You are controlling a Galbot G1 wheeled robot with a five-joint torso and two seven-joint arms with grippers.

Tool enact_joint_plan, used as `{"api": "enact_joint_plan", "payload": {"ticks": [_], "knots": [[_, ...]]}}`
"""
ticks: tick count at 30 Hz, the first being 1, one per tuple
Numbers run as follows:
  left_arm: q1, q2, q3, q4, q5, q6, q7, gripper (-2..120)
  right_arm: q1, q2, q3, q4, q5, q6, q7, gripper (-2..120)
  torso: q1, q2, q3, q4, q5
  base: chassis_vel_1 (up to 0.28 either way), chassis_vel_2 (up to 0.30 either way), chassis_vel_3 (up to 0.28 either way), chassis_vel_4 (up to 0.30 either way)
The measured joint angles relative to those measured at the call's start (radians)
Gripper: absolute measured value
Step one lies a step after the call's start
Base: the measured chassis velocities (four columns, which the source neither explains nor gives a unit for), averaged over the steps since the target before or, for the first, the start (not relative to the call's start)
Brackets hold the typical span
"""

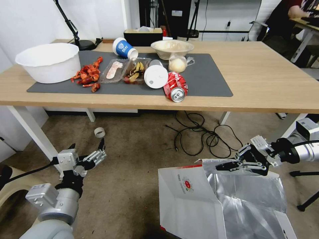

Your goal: Pick up the food delivery bag from the floor and place it on the table.

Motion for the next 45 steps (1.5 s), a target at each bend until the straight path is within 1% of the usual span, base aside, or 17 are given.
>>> {"api": "enact_joint_plan", "payload": {"ticks": [38, 45], "knots": [[-0.003, 0.003, 0.001, 0.000, -0.004, 0.003, -0.002, 100, 0.002, 0.000, -0.002, -0.002, 0.000, 0.000, -0.002, 0, 0.027, 0.076, 0.050, 0.0000, 0.0000, 0.000, 0.000, 0.000, 0.000], [-0.005, 0.005, 0.001, 0.000, -0.005, 0.003, -0.002, 100, 0.002, 0.000, -0.002, -0.002, -0.001, 0.000, -0.002, 0, 0.031, 0.087, 0.056, -0.0001, 0.0000, 0.000, 0.000, 0.000, 0.000]]}}
